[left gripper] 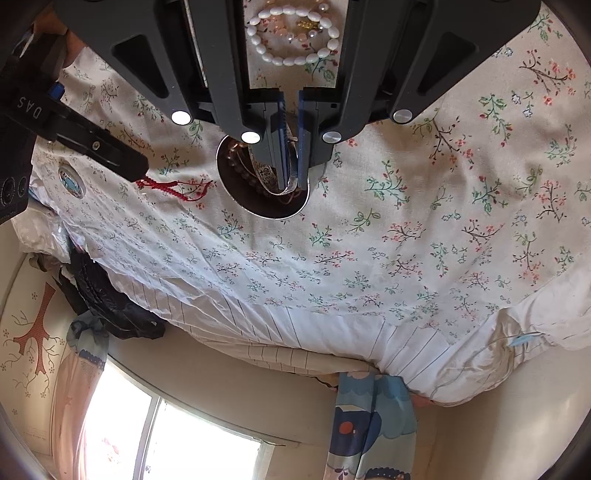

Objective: Organize jewelry
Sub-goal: 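Lower both grippers over the silver tin and open them to release the bracelets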

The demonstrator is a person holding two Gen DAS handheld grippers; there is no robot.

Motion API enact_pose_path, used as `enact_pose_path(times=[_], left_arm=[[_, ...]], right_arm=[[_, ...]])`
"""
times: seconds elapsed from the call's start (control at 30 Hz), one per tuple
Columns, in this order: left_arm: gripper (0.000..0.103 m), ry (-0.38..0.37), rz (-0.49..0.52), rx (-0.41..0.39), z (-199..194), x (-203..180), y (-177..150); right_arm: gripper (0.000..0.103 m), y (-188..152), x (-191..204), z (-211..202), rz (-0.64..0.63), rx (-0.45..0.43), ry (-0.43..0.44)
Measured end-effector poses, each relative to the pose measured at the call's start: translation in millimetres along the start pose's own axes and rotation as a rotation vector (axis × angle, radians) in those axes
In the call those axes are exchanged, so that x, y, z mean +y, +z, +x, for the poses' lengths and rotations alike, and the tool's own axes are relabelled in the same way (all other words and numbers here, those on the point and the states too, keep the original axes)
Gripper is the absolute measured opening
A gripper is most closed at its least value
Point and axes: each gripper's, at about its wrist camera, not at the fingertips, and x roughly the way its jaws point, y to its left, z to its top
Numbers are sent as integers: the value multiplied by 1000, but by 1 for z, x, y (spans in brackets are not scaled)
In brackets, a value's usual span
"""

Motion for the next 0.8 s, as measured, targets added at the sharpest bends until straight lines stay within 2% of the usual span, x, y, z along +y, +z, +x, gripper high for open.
enact_pose_path(times=[0.17, 0.37, 0.47, 0.57, 0.6, 0.63, 0.67, 0.8], left_arm=[[4, 1, 13, 19, 21, -9, 5], [6, 0, -6, 88, 49, -3, 8], [11, -16, -59, 90, 50, 8, 12], [21, -8, -96, 68, 44, 19, 16], [28, 2, -111, 58, 42, 22, 16], [32, 5, -125, 50, 40, 26, 17], [33, 7, -134, 45, 39, 29, 19], [39, 27, -161, 25, 33, 38, 21]], right_arm=[[13, 2, 5, 18, -35, 36, -5], [13, 1, 11, 49, -109, 97, -58], [13, 1, 9, 65, -134, 124, -85], [14, -2, 8, 87, -160, 188, -117], [16, -5, 7, 94, -168, 224, -127], [30, -8, 9, 98, -185, 243, -156], [37, -10, 12, 99, -205, 246, -173], [47, -9, 20, 87, -260, 227, -213]])
